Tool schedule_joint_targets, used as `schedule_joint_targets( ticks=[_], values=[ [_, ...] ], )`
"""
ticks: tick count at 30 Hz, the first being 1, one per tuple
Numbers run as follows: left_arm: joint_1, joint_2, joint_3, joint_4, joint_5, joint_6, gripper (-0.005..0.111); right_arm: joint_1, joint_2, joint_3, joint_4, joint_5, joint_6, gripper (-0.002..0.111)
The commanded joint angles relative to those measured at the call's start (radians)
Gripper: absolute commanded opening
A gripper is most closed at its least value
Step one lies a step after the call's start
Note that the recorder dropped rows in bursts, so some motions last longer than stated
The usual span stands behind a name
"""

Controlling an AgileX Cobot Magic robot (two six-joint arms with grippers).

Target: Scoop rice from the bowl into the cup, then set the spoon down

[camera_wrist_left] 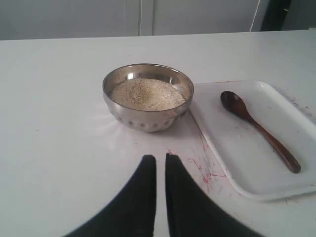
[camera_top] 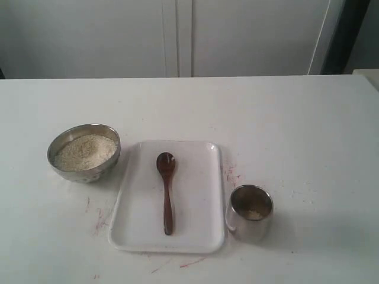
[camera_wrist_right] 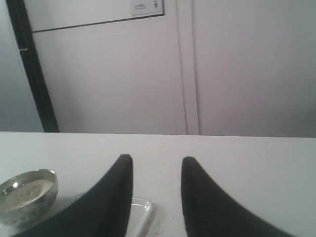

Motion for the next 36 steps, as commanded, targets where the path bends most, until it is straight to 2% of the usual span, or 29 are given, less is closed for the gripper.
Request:
schedule_joint_targets(
  ticks=[1,4,7,10,21,23,28,36],
  values=[
    [-0.007,0.001,-0.006,-0.01,-0.003,-0.001,0.014,-0.13,-0.085,0.097,0.079,-0.097,0.005,0.032],
    [-0.007,0.001,-0.006,-0.01,-0.003,-0.001,0.014,-0.206,-0.137,0.162,0.149,-0.153,0.005,0.032],
    [-0.007,0.001,-0.006,-0.01,-0.003,-0.001,0.014,-0.265,-0.179,0.217,0.3,-0.211,0.005,0.032],
    [-0.007,0.001,-0.006,-0.01,-0.003,-0.001,0.014,-0.294,-0.209,0.252,0.419,-0.245,0.005,0.032],
    [-0.007,0.001,-0.006,-0.01,-0.003,-0.001,0.014,-0.296,-0.212,0.261,0.437,-0.251,-0.005,0.032],
    [-0.007,0.001,-0.006,-0.01,-0.003,-0.001,0.014,-0.296,-0.212,0.261,0.487,-0.249,-0.096,0.032],
    [-0.007,0.001,-0.006,-0.01,-0.003,-0.001,0.014,-0.296,-0.212,0.261,0.584,-0.256,-0.472,0.032],
    [-0.007,0.001,-0.006,-0.01,-0.003,-0.001,0.014,-0.296,-0.212,0.261,0.604,-0.286,-0.589,0.032]
  ],
)
